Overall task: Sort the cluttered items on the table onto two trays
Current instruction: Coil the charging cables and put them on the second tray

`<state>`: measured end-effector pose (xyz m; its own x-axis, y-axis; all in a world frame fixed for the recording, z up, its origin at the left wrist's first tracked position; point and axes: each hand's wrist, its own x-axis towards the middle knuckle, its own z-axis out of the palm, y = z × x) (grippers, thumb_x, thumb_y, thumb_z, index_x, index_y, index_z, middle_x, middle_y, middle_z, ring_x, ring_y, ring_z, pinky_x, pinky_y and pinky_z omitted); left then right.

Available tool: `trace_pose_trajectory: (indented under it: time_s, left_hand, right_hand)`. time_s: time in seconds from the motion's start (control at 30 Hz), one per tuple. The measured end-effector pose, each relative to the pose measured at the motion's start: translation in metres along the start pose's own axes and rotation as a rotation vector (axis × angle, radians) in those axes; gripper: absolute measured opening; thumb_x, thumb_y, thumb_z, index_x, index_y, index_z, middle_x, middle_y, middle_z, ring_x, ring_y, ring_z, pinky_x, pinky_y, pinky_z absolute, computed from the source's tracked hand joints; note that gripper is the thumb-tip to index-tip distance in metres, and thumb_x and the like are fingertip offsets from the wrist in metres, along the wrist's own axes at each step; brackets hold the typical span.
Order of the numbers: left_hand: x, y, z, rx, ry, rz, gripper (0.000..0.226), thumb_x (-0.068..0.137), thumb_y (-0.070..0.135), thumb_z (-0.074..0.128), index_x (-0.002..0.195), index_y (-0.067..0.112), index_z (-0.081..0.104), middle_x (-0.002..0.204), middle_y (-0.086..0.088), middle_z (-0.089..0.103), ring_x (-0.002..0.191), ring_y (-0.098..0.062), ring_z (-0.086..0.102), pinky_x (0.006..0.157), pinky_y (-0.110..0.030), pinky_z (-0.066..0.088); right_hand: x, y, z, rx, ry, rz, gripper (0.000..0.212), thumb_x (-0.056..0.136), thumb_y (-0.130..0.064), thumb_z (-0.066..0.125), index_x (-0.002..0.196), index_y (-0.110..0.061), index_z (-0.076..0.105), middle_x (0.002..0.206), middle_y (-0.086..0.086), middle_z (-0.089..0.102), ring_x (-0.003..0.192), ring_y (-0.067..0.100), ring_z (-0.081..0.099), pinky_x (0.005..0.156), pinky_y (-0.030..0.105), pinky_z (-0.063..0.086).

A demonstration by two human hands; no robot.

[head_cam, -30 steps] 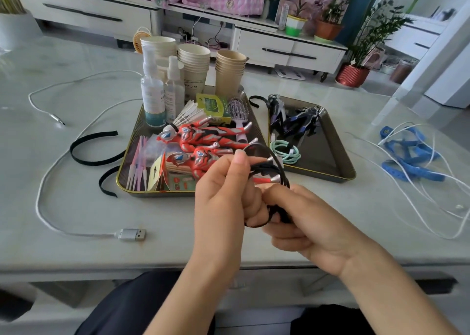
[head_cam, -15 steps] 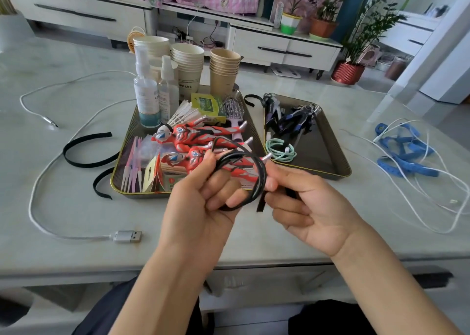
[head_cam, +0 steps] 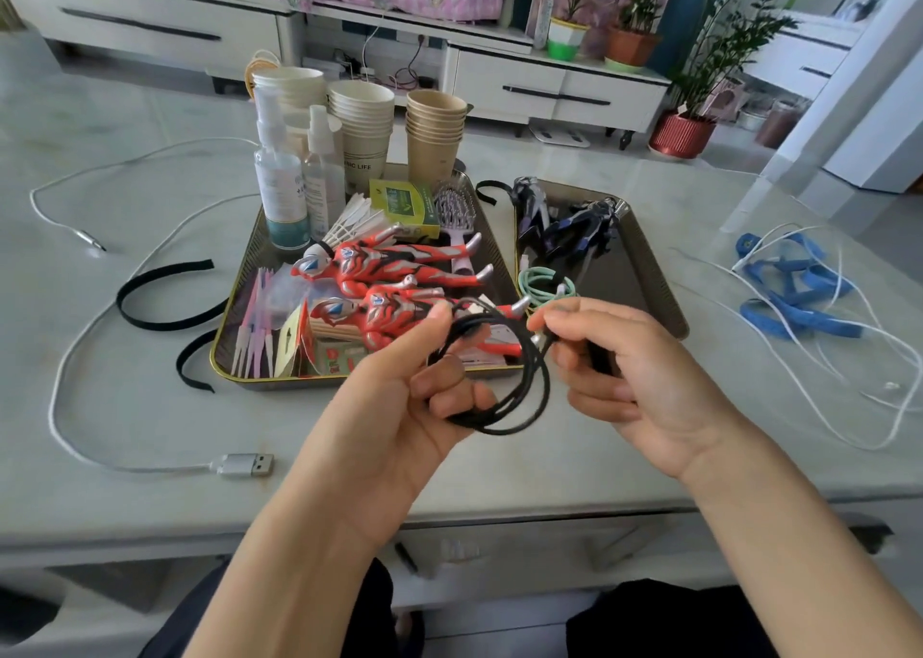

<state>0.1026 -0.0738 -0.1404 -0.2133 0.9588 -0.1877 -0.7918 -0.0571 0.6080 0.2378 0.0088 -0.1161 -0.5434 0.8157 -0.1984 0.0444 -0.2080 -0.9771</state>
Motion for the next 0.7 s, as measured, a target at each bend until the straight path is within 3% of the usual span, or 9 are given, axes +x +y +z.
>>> trace_pose_trajectory:
  time_s: [0.13, 0.27, 0.37, 0.43, 0.57, 0.7]
  left_hand:
    - [-0.002, -0.007, 0.004, 0.048, -0.053, 0.03, 0.01, 0.074, 0.018, 0.056, 0.072, 0.013, 0.048, 0.043, 0.008, 0.02, 0.035, -0.006, 0.022, 0.046, -0.019, 0.043]
    - [-0.003, -0.013, 0.008, 0.108, -0.072, 0.074, 0.021, 0.074, 0.015, 0.057, 0.056, 0.016, 0.048, 0.043, 0.008, 0.022, 0.035, -0.005, 0.022, 0.046, -0.019, 0.043]
    - [-0.003, -0.014, 0.008, 0.133, -0.067, 0.086, 0.026, 0.077, 0.017, 0.056, 0.052, 0.018, 0.057, 0.046, 0.008, 0.022, 0.037, -0.005, 0.022, 0.048, -0.019, 0.043]
    - [-0.002, -0.015, 0.007, 0.156, -0.029, 0.135, 0.035, 0.082, 0.019, 0.055, 0.046, 0.019, 0.056, 0.047, 0.008, 0.022, 0.039, -0.006, 0.023, 0.051, -0.02, 0.044]
    - [-0.001, -0.017, 0.009, 0.211, 0.085, 0.271, 0.033, 0.093, 0.017, 0.048, 0.06, 0.015, 0.046, 0.049, 0.006, 0.028, 0.042, -0.007, 0.03, 0.06, -0.025, 0.042]
    - [0.001, -0.017, 0.008, 0.129, 0.164, 0.289, 0.031, 0.097, 0.015, 0.043, 0.066, 0.011, 0.042, 0.048, 0.005, 0.035, 0.044, -0.007, 0.038, 0.069, -0.03, 0.039]
  right_hand:
    - [-0.003, 0.004, 0.002, 0.014, -0.052, 0.009, 0.02, 0.081, -0.025, 0.055, 0.065, -0.014, 0.062, 0.053, -0.002, 0.041, 0.031, 0.002, 0.017, 0.034, 0.01, 0.008]
    - [-0.007, 0.006, 0.005, -0.078, -0.053, -0.028, 0.017, 0.09, -0.013, 0.048, 0.085, -0.009, 0.063, 0.061, 0.006, 0.035, 0.034, 0.004, 0.016, 0.035, 0.011, 0.008]
    - [-0.009, 0.004, 0.003, -0.087, -0.064, -0.052, 0.034, 0.093, -0.014, 0.045, 0.068, -0.02, 0.068, 0.058, 0.005, 0.035, 0.034, 0.004, 0.016, 0.034, 0.009, 0.011]
    - [-0.009, 0.001, 0.002, -0.052, -0.084, -0.046, 0.033, 0.09, -0.024, 0.05, 0.062, -0.022, 0.068, 0.055, 0.003, 0.034, 0.034, 0.004, 0.016, 0.034, 0.009, 0.012]
    - [-0.007, 0.0, -0.004, 0.073, -0.183, 0.023, 0.026, 0.076, -0.037, 0.055, 0.069, -0.015, 0.067, 0.057, -0.002, 0.041, 0.035, 0.002, 0.016, 0.034, 0.012, 0.007]
    - [-0.01, 0.004, -0.001, -0.047, -0.258, -0.006, 0.034, 0.078, -0.048, 0.056, 0.073, -0.014, 0.056, 0.061, -0.002, 0.039, 0.037, 0.002, 0.016, 0.033, 0.013, 0.01]
